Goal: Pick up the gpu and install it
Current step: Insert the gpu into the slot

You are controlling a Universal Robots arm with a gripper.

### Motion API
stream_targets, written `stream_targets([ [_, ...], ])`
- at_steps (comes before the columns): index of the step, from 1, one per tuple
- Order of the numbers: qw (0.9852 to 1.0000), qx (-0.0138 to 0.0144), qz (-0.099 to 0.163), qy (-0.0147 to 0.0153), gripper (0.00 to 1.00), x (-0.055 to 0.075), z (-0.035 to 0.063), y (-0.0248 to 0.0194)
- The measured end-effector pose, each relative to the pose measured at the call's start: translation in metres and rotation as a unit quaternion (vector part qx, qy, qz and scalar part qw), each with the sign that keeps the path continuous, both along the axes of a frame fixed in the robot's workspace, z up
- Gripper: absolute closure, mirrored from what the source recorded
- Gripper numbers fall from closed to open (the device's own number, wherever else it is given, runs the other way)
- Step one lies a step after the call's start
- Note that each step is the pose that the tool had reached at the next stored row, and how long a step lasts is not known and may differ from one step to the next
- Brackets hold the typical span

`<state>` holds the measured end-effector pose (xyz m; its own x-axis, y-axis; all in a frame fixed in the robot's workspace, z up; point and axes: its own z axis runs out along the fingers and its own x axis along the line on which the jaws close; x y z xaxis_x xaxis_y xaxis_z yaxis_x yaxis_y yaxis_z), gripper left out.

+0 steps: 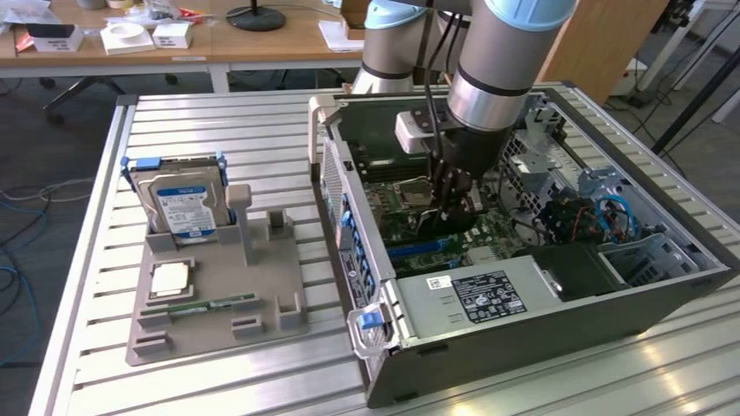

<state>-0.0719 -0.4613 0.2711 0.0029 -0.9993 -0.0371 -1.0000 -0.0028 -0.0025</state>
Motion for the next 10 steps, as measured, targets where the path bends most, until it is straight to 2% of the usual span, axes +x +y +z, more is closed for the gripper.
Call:
stream_targets([
  [10, 1.0, 0.0, 0.0, 0.0, 0.74, -0.0038, 0.0, 0.0],
])
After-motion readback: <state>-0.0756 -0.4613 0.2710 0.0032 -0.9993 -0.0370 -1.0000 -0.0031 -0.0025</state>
